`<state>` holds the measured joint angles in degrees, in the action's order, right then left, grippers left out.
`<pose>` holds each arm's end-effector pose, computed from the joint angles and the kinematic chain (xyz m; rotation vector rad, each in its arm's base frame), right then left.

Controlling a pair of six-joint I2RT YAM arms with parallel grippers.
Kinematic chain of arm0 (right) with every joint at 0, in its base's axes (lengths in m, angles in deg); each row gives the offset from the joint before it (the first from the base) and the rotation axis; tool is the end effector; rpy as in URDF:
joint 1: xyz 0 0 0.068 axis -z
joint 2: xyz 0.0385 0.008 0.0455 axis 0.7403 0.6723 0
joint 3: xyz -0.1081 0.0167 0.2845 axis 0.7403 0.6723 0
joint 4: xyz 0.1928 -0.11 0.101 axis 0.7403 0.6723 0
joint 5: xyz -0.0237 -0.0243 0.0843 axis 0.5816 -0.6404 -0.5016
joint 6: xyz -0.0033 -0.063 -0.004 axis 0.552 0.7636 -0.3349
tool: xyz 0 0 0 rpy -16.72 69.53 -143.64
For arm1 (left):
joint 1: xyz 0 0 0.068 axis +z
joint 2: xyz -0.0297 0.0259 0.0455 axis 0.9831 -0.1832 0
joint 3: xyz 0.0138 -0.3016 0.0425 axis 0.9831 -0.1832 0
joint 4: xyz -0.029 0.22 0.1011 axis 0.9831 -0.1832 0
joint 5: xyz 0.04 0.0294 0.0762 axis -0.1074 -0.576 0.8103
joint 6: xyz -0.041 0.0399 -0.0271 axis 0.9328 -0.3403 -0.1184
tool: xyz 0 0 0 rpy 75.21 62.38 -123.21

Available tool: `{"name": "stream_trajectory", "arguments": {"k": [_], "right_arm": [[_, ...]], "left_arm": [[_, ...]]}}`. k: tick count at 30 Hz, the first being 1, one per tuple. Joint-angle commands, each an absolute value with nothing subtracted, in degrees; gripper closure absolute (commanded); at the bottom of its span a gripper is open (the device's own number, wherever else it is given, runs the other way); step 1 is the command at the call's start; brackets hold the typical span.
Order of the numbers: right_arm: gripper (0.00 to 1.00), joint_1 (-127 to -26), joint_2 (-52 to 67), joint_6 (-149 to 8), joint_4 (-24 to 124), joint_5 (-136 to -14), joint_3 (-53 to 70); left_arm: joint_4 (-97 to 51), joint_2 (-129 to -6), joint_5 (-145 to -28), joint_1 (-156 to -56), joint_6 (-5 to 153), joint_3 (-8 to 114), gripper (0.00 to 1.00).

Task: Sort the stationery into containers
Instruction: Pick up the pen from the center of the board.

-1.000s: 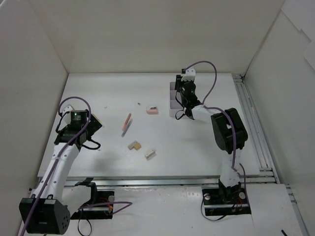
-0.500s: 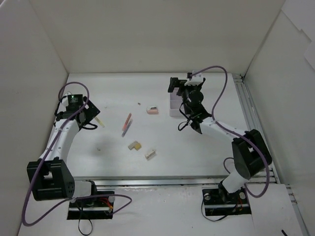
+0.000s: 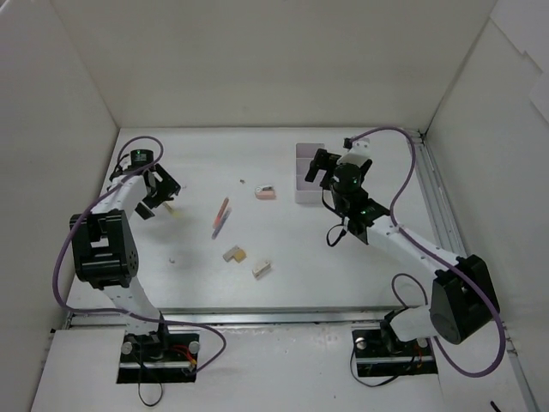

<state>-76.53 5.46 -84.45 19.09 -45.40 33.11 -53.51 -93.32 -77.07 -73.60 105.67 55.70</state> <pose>0.2798 0.1331 0.3569 0.1937 1.5353 0.3916 0.3761 0.0396 0.2550 -1.0736 2.3142 -0.2310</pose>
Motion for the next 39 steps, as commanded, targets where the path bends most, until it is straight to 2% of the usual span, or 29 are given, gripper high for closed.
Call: {"name": "stream_trajectory", "arguments": {"k": [1,13,18,27,34,39], "right_arm": [[0.02,-75.88,4.26,-88.56,30.17,-44.99,27.82],[0.02,-75.27,0.57,-91.47,36.34,-43.41,28.78],[0.02,-75.18,-2.33,-92.00,37.31,-42.70,30.37],[0.02,-75.26,-6.02,-93.05,38.63,-41.74,32.03],[0.02,-75.27,-7.52,-93.41,38.19,-43.23,32.74],[0.02,-75.09,-7.34,-92.18,36.96,-46.83,33.09]], "left_arm": [[-54.31,-93.89,-76.15,-73.20,107.41,60.65,0.07],[-59.06,-103.29,-72.28,-72.68,109.69,68.74,0.18],[-58.97,-105.40,-72.37,-72.68,110.39,69.53,0.29],[-57.04,-107.52,-74.57,-72.68,110.22,69.36,0.60],[-56.07,-106.20,-75.36,-72.15,110.22,67.25,1.00],[-54.06,-103.75,-77.64,-72.15,107.41,66.63,1.00]]}}
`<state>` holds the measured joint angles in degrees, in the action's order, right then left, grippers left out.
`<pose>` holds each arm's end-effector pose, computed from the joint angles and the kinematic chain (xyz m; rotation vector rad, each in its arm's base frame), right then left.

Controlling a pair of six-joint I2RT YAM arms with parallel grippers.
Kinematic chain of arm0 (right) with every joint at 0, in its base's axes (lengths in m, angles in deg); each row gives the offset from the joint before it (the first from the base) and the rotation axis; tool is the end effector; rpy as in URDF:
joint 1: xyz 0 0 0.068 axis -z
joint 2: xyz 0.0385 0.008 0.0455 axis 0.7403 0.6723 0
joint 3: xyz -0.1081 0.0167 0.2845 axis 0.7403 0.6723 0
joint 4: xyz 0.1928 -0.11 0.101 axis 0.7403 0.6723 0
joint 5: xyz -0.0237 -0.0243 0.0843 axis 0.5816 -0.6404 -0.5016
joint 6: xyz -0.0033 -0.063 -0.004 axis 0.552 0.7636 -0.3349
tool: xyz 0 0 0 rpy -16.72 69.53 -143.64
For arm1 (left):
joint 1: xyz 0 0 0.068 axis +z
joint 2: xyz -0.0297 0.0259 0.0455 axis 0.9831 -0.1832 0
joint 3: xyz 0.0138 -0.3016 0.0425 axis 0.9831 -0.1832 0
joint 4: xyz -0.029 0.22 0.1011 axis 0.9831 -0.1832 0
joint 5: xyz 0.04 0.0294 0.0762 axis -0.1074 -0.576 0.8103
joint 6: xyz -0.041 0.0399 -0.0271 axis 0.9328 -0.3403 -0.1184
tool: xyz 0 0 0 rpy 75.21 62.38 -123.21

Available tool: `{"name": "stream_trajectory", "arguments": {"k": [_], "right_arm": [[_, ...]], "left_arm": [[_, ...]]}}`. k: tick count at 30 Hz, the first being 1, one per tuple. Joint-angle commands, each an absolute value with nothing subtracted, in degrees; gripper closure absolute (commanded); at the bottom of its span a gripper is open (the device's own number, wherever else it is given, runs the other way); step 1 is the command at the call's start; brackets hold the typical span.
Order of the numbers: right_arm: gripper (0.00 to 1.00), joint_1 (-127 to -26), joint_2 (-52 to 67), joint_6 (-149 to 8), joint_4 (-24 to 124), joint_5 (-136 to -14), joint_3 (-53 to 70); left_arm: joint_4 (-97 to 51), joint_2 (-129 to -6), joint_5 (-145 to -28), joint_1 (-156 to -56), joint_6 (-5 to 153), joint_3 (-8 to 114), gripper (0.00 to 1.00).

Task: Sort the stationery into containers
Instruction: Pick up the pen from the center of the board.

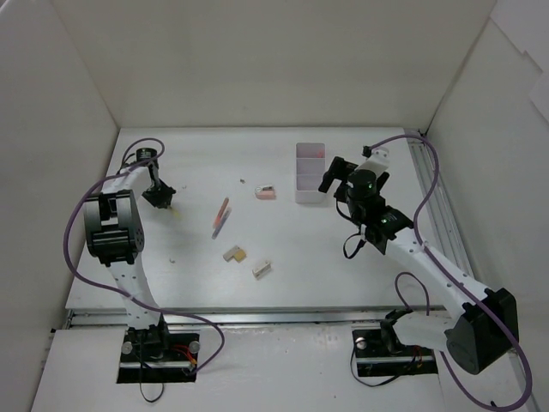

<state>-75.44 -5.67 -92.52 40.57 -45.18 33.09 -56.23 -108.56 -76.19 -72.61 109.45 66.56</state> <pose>0.2377 0.1041 0.3640 0.2992 1.6917 0.4019 0.4319 0.0536 0.2040 -1.2264 2.3722 -0.1802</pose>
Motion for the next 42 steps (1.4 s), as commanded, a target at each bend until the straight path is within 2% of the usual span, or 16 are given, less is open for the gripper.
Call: {"name": "stream_trajectory", "arguments": {"k": [1,6,10,15,19,21,22,24,28,32,36,42], "right_arm": [[0.02,-75.18,-7.43,-91.57,36.43,-47.88,33.35],[0.02,-75.18,-5.42,-84.10,30.55,-64.30,33.36],[0.02,-75.27,-1.73,-81.28,29.23,-79.93,30.20],[0.02,-75.18,-0.58,-84.79,25.80,-84.62,29.66],[0.04,-75.18,0.03,-85.24,18.00,-96.70,31.07],[0.06,-75.27,1.09,-83.22,17.71,-103.23,29.76],[0.06,-75.53,2.31,-81.56,17.62,-110.31,29.32],[0.07,-76.40,3.55,-81.10,17.45,-113.71,28.35],[0.07,-78.16,4.70,-83.72,15.78,-103.14,29.31],[0.08,-78.34,3.03,-90.41,8.40,-91.68,31.95],[0.10,-79.83,3.46,-94.63,0.94,-89.02,32.30],[0.11,-81.50,4.17,-96.57,-1.10,-86.65,31.51]], "left_arm": [[-53.53,-103.13,-79.56,-72.15,105.84,66.02,1.00],[-46.68,-95.58,-83.08,-75.13,101.97,62.16,1.00],[-35.09,-87.41,-99.38,-79.86,88.47,55.15,1.00],[-22.79,-75.89,-116.38,-84.71,77.27,47.49,1.00],[-18.46,-70.08,-127.09,-87.96,70.86,43.44,1.00],[-17.49,-68.41,-129.93,-89.11,68.83,42.47,1.00],[-17.05,-67.97,-130.81,-89.81,69.08,42.29,1.00],[-14.94,-66.91,-129.77,-90.34,72.40,41.85,1.00],[-11.17,-63.76,-130.99,-92.97,74.19,40.18,1.00],[-12.38,-60.94,-126.43,-97.02,71.81,39.21,1.00],[-12.48,-60.32,-124.32,-99.04,71.64,39.12,1.00],[-13.44,-61.54,-120.81,-100.71,72.16,40.09,1.00]]}}
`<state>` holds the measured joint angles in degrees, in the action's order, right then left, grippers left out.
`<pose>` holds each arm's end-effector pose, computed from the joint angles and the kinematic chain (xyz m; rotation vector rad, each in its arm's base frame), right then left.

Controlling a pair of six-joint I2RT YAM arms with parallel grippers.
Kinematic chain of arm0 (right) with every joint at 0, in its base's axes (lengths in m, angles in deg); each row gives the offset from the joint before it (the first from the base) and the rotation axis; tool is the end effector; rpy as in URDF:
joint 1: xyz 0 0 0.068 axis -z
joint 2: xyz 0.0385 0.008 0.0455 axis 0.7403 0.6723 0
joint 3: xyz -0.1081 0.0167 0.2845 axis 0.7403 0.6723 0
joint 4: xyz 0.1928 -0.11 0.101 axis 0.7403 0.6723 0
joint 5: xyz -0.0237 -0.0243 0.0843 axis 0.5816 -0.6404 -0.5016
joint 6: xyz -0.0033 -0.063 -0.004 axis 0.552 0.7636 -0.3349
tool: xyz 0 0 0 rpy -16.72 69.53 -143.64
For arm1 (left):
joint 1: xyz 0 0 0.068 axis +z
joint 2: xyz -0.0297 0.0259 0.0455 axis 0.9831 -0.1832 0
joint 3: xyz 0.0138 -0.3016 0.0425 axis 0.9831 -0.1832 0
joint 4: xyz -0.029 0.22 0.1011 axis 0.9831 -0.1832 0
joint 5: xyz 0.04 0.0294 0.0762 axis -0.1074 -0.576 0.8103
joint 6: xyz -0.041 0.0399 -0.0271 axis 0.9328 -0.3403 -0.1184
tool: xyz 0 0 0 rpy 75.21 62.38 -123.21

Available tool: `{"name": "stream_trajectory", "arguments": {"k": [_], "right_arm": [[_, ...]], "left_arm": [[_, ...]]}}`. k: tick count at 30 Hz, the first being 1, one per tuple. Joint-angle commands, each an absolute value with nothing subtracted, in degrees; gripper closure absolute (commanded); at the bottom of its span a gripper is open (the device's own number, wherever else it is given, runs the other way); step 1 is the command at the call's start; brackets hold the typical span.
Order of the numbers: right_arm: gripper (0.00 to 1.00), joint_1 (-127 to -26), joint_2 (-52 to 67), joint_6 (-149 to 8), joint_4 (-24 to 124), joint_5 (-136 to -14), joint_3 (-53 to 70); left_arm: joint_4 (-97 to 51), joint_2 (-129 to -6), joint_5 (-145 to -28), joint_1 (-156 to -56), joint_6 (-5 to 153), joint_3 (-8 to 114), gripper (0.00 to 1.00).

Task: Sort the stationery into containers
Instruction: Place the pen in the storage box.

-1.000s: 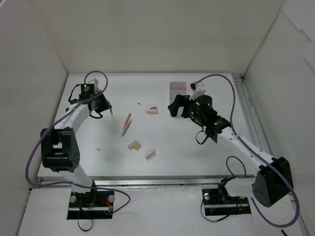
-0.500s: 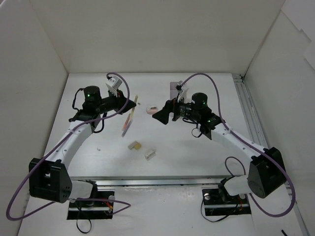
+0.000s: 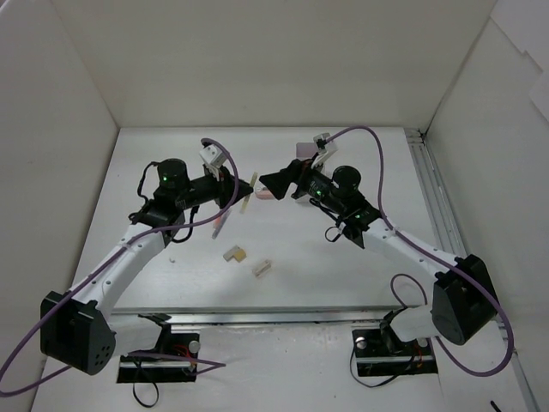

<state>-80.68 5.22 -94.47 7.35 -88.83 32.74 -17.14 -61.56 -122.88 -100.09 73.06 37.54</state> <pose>0.2463 0.1808 0.3844 -0.3729 1.3847 1.1728 0.2308 -0.1234 0.3887 0.7476 1.5791 -1.0510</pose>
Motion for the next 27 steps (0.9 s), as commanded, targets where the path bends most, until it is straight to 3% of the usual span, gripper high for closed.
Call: {"name": "stream_trajectory", "arguments": {"k": [1,9,15,20,25,26,27], "right_arm": [[0.12,-81.51,4.00,-96.75,-1.10,-86.30,31.68],[0.13,-82.56,6.27,-96.74,-1.10,-87.18,30.28],[0.28,-83.79,10.40,-97.53,-1.10,-87.27,27.99],[0.63,-85.28,10.76,-97.98,-1.10,-83.50,28.17],[0.84,-85.81,10.67,-97.98,-1.01,-80.50,28.35],[0.95,-85.73,10.67,-97.89,-1.10,-80.50,28.43],[1.00,-85.81,10.59,-97.54,-1.10,-80.06,28.43]], "left_arm": [[-14.05,-61.81,-120.36,-100.71,72.16,40.35,1.00],[-14.67,-64.62,-118.52,-102.64,72.78,42.99,1.00],[-14.76,-65.41,-116.58,-104.49,72.87,43.78,1.00],[-15.29,-65.50,-116.49,-105.02,72.43,43.96,1.00],[-15.73,-65.42,-115.88,-105.55,72.34,43.96,1.00],[-15.73,-65.42,-115.79,-105.55,72.34,44.04,1.00],[-15.73,-65.33,-115.88,-106.07,72.43,44.04,1.00]]}}
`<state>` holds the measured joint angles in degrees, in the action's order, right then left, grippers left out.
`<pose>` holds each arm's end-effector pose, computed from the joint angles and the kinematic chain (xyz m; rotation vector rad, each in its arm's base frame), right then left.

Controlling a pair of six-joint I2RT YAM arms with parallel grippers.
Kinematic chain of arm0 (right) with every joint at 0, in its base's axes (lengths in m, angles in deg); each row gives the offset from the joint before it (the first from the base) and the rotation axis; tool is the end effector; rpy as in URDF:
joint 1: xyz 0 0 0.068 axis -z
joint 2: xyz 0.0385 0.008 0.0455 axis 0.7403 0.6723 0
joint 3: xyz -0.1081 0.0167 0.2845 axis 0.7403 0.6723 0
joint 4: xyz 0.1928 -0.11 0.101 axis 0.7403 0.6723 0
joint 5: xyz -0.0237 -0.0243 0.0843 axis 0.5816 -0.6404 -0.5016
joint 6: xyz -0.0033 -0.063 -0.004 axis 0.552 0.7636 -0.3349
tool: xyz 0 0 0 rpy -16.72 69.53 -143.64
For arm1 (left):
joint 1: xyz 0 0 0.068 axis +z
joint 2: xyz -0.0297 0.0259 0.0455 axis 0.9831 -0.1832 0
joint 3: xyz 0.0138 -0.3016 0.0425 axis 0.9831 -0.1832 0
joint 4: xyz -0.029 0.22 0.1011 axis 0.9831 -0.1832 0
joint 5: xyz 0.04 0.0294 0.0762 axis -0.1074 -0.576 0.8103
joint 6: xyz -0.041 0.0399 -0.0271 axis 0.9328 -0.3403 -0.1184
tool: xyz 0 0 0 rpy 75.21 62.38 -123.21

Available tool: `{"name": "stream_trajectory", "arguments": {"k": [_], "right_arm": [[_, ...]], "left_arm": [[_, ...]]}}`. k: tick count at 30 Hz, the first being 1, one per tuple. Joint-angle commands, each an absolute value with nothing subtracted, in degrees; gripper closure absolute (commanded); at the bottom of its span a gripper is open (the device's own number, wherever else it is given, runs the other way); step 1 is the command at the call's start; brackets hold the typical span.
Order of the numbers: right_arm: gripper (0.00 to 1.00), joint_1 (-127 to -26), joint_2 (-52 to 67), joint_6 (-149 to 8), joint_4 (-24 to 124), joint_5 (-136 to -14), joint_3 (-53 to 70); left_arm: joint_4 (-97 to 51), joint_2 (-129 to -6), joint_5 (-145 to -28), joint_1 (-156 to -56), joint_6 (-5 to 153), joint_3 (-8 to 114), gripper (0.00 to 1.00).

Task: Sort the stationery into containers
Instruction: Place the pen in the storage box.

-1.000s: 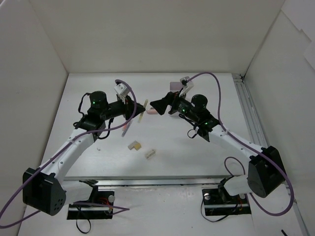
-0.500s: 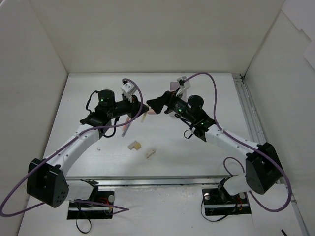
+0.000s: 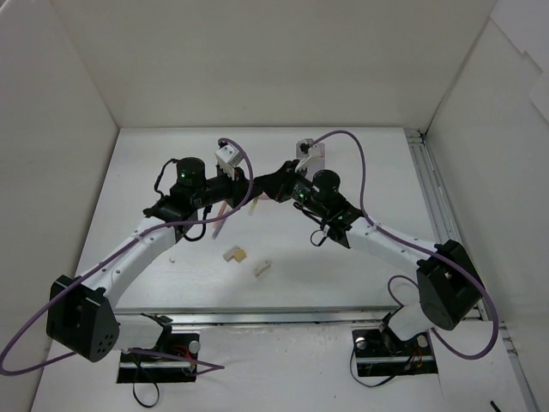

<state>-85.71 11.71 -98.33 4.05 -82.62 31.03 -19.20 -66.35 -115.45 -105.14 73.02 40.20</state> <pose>0.2567 0.2166 0.3677 -0.2905 1.4334 1.2289 0.2452 -0.1505 0.3790 0.7169 1.6668 -1.0201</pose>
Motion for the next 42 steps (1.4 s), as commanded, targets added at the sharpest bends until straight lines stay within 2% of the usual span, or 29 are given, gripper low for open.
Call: {"name": "stream_trajectory", "arguments": {"k": [1,3,4,5,6,8,9,11,16,18,22,25,34,42], "right_arm": [[1.00,-85.81,10.59,-97.28,-1.10,-79.88,28.43],[1.00,-86.07,10.24,-96.05,-0.93,-79.27,28.52],[1.00,-86.16,9.97,-95.52,-1.01,-78.92,28.61],[1.00,-86.16,9.62,-94.12,-0.92,-78.31,28.78],[1.00,-86.08,8.84,-93.24,-0.92,-77.17,29.05],[1.00,-86.08,7.26,-89.91,-0.58,-73.49,30.01],[1.00,-86.08,6.55,-88.67,-0.31,-72.34,30.28],[1.00,-85.46,5.15,-83.51,1.61,-68.31,30.19],[1.00,-81.26,6.54,-73.03,4.61,-56.61,27.56],[1.00,-79.93,9.87,-68.63,4.61,-51.33,25.89],[1.00,-76.77,17.51,-64.49,4.44,-49.65,18.35],[1.00,-75.27,24.11,-60.72,3.04,-50.09,13.60],[1.00,-73.77,38.61,-55.71,-13.66,-43.06,6.64],[1.00,-73.68,35.90,-57.90,-15.43,-45.16,7.86]], "left_arm": [[-15.82,-65.33,-115.70,-106.07,72.34,44.04,1.00],[-16.52,-65.33,-115.35,-106.07,72.60,44.31,1.00],[-16.96,-65.33,-115.17,-106.07,72.60,44.48,0.97],[-17.31,-65.15,-115.00,-106.07,72.69,44.75,0.87],[-17.66,-64.80,-114.30,-106.07,72.78,44.83,0.75],[-18.45,-63.93,-113.16,-106.07,72.78,44.40,0.33],[-18.71,-63.49,-112.80,-106.07,72.78,44.14,0.01],[-19.77,-62.52,-111.66,-106.07,72.69,43.35,0.00],[-27.50,-57.25,-100.16,-106.07,74.36,40.80,0.00],[-30.13,-54.35,-94.97,-105.47,75.15,39.48,0.00],[-32.60,-50.04,-90.04,-102.74,77.17,34.65,0.00],[-33.48,-47.05,-89.33,-99.49,78.22,30.69,0.00],[-34.71,-42.04,-89.33,-93.77,79.37,24.45,0.00],[-32.87,-45.46,-93.37,-90.61,79.63,24.36,0.00]]}}
